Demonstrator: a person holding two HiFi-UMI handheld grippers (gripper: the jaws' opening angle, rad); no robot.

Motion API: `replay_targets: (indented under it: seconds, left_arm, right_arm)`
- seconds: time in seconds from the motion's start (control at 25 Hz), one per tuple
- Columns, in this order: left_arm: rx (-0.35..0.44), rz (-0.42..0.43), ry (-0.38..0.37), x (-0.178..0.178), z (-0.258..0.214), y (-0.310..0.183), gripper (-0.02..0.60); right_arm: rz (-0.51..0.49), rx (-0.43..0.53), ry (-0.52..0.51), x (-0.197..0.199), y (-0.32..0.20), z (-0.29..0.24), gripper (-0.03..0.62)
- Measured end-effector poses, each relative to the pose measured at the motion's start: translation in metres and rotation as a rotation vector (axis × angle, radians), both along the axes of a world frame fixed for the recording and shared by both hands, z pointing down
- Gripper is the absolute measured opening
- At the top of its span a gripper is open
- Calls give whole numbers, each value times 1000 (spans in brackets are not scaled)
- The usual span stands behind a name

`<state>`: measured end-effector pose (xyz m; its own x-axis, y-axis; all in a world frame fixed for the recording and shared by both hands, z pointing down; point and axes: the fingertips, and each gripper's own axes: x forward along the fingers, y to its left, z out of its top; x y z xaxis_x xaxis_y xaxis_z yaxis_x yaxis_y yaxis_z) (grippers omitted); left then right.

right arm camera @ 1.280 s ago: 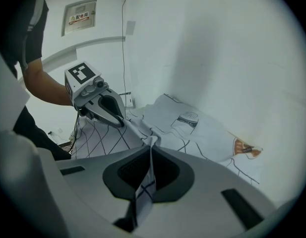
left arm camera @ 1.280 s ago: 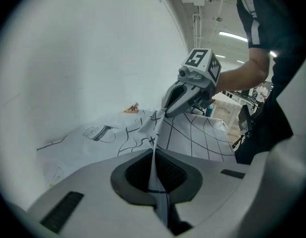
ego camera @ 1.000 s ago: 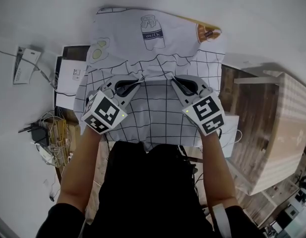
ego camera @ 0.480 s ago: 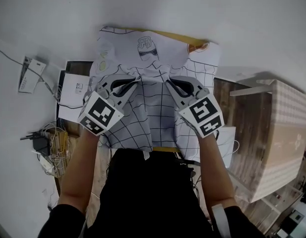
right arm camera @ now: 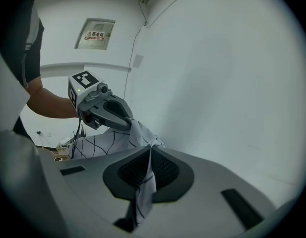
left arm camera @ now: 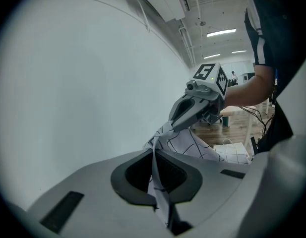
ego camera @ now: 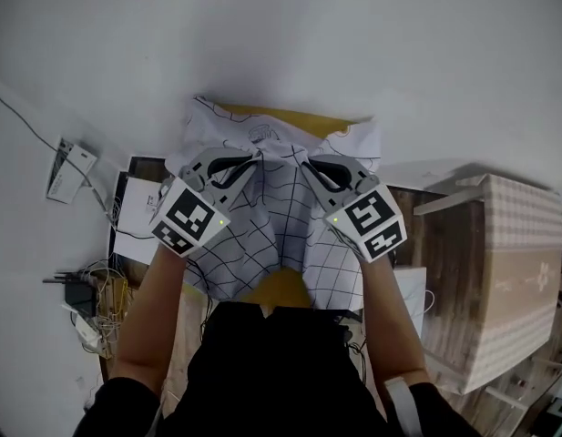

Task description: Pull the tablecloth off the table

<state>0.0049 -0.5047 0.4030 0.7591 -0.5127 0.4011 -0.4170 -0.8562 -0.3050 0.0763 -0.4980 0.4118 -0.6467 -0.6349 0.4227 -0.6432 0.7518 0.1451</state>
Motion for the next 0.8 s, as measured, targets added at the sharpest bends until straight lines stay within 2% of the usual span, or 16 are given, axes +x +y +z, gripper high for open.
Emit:
replay_targets:
  seconds: [0.36,0.6,0.8]
  left_arm:
    - [130,17,52,3,-88,-31,13]
    - [193,30,86,-8,-139,-33,14]
    - [224,51,87,4,-181,-67,12]
  right_arm:
    - [6,158,-1,6,-33,-88,23]
    - [-7,220,9,-6,-34,-139,23]
    - [-6,248,17,3,-68,-179,23]
